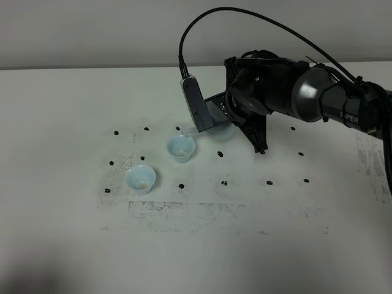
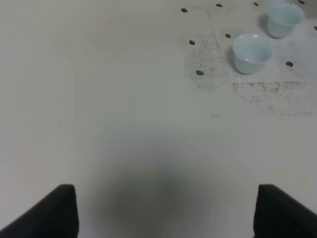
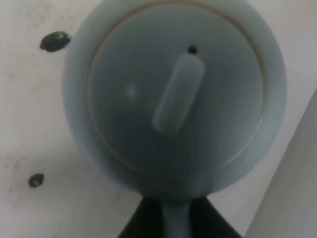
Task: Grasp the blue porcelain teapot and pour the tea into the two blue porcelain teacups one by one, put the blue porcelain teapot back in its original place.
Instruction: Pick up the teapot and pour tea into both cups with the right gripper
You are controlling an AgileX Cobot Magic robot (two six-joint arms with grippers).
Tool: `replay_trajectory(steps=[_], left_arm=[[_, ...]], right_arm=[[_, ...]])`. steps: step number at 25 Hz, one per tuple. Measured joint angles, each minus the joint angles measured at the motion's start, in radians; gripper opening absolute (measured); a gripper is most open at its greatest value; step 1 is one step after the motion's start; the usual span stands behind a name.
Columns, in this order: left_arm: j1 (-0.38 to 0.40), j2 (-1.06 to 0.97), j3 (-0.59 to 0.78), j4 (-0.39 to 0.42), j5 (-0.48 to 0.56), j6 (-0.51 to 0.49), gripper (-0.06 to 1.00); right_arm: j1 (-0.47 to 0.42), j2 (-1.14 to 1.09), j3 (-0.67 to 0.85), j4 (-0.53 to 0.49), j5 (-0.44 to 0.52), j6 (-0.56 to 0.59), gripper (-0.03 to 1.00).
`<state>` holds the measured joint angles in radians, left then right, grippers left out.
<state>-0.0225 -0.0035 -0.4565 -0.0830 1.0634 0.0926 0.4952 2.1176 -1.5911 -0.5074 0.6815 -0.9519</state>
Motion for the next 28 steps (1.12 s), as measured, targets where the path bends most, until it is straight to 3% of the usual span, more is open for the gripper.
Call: replay_trajectory(steps=[16, 28], left_arm=[[0.000, 0.000, 0.000, 0.000, 0.000, 0.001, 0.73], [0.000, 0.000, 0.000, 0.000, 0.000, 0.001, 0.73]], right_arm=[[0.011, 0.019, 0.000, -0.032, -0.002, 0.000, 0.08], [0.020, 0.019, 0.000, -0.147, 0.006, 0.049, 0.08]])
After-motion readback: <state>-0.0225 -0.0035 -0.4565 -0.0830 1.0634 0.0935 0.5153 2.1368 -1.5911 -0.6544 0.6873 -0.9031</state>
